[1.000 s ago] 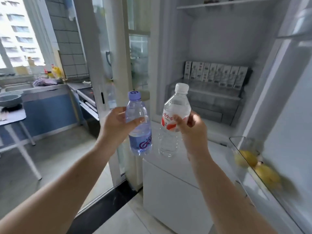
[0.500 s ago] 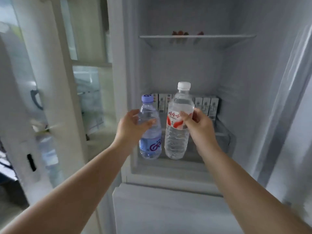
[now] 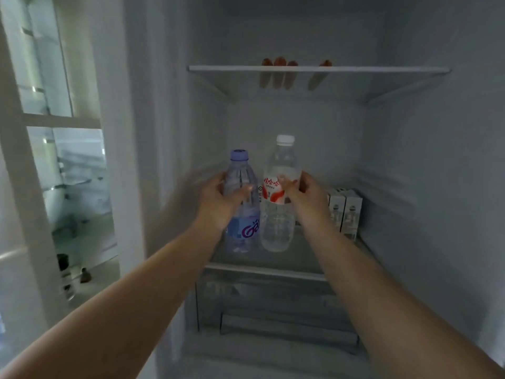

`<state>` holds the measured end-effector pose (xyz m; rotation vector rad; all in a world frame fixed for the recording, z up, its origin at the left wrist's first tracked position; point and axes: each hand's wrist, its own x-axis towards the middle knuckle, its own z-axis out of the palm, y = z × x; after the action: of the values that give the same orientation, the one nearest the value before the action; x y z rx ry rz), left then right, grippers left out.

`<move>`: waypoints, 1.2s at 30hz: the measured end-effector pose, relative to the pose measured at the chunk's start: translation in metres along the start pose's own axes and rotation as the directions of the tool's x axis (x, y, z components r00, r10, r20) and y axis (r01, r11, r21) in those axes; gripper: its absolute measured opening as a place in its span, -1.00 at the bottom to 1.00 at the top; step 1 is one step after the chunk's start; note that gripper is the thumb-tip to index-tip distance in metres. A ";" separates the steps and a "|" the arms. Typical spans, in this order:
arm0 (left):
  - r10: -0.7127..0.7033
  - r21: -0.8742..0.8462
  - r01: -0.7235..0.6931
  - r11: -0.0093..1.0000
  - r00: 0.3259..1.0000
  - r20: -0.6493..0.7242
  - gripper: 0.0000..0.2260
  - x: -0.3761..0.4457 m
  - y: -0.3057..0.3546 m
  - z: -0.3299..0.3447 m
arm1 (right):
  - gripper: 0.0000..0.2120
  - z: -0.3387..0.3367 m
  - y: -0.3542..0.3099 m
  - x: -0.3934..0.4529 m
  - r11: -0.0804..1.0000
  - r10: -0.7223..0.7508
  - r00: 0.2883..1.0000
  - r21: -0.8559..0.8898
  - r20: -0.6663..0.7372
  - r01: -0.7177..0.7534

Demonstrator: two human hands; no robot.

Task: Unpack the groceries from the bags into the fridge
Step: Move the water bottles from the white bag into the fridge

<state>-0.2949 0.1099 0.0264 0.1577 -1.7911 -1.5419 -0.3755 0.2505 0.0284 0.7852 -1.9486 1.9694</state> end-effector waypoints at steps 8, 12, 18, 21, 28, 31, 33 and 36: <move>0.038 0.058 -0.034 0.998 0.997 -0.063 -0.86 0.036 -0.046 0.015 | -0.71 0.008 0.048 0.028 0.999 0.029 0.999 -0.031 -0.032 -0.030; 0.044 0.078 -0.037 0.996 0.996 -0.082 -0.81 0.044 -0.058 0.019 | -0.68 0.015 0.064 0.037 0.997 0.052 0.998 -0.062 -0.039 -0.055; 0.064 0.019 -0.063 0.998 0.993 -0.096 -0.82 0.046 -0.068 0.019 | -0.65 0.020 0.067 0.040 0.999 0.044 0.999 0.016 -0.032 -0.044; 0.115 0.026 -0.113 0.993 0.988 -0.105 -0.77 0.042 -0.073 0.024 | -0.54 0.014 0.067 0.041 0.993 0.113 0.993 0.026 0.021 -0.113; 0.060 0.036 -0.057 0.998 0.996 -0.071 -0.62 0.034 -0.079 0.019 | -0.55 -0.015 0.077 0.042 0.953 0.302 0.831 -0.156 0.468 -0.259; -0.043 -0.014 0.043 0.999 0.999 0.000 -0.59 0.020 -0.085 0.013 | -0.49 -0.024 0.090 0.036 0.928 0.374 0.741 -0.220 0.558 -0.302; -0.094 -0.044 0.096 0.994 0.995 0.043 -0.58 0.009 -0.091 0.010 | -0.50 -0.025 0.093 0.034 0.932 0.357 0.752 -0.268 0.554 -0.245; -0.127 -0.089 0.132 0.987 0.990 0.055 -0.55 -0.002 -0.096 0.012 | -0.51 -0.021 0.094 0.034 0.942 0.304 0.779 -0.293 0.548 -0.162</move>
<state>-0.3362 0.0953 -0.0595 0.1963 -1.7737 -1.7307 -0.4577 0.2587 -0.0313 1.2537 -2.6921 1.6909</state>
